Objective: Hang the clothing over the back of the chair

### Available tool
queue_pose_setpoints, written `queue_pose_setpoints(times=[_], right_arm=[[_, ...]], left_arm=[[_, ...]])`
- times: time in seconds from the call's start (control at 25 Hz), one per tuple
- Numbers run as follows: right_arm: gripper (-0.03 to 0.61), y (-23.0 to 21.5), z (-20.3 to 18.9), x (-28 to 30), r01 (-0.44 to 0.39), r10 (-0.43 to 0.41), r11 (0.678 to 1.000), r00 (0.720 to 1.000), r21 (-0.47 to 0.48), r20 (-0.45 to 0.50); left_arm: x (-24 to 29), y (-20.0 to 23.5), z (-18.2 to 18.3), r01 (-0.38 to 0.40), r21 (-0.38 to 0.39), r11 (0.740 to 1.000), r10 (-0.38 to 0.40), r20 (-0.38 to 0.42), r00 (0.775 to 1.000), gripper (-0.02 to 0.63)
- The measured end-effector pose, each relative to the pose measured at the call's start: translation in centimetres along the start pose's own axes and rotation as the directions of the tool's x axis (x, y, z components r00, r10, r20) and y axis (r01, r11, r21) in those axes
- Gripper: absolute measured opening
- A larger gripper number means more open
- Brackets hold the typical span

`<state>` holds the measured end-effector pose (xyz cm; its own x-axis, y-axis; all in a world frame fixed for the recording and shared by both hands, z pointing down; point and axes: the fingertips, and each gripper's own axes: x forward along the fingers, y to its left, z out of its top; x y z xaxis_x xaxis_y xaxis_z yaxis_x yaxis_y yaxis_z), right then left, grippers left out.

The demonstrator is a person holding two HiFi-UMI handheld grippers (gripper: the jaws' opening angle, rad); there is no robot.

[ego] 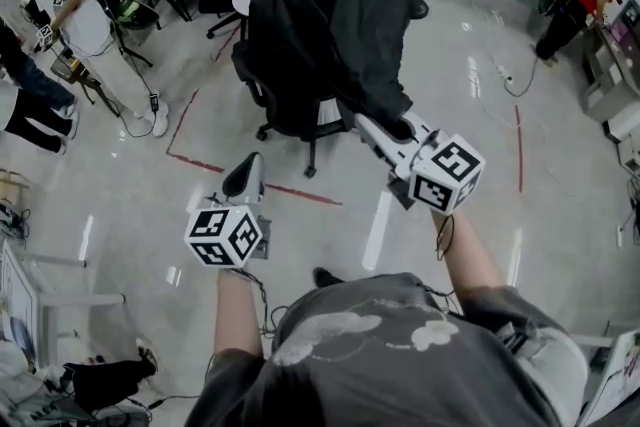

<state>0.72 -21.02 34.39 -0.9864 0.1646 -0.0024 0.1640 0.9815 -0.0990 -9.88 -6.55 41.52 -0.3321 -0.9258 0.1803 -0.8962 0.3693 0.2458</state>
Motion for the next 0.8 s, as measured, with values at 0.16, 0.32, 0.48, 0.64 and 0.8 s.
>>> queue_pose_setpoints(times=[0.16, 0.32, 0.48, 0.64, 0.8], right_arm=[[-0.005, 0.5, -1.2, -1.6, -0.012, 0.012, 1.000, 1.000, -0.005, -0.012], [-0.005, 0.8, -1.7, -3.4, -0.037, 0.037, 0.999, 0.999, 0.025, -0.006], [-0.005, 1.3, -2.8, -4.8, -0.051, 0.051, 0.998, 0.999, 0.039, -0.014], [-0.005, 1.3, -2.0, -5.7, -0.016, 0.013, 0.997, 0.999, 0.069, 0.040], [0.087, 0.1, -2.0, -5.8, 0.035, -0.052, 0.984, 0.995, 0.175, 0.090]], left_arm=[[0.4, -2.4, -0.8, 0.003, -0.003, 1.000, -0.003, -0.012, 1.000, 0.002], [0.4, -4.3, -1.4, -0.007, -0.007, 1.000, 0.007, -0.020, 1.000, 0.002], [-0.2, -6.1, -2.7, -0.015, -0.018, 1.000, 0.014, -0.032, 0.999, 0.002], [-1.6, -7.6, -3.2, -0.033, -0.024, 0.999, 0.032, -0.038, 0.999, 0.002], [-2.3, -8.3, -3.4, -0.041, -0.027, 0.999, 0.040, -0.031, 0.999, 0.002]])
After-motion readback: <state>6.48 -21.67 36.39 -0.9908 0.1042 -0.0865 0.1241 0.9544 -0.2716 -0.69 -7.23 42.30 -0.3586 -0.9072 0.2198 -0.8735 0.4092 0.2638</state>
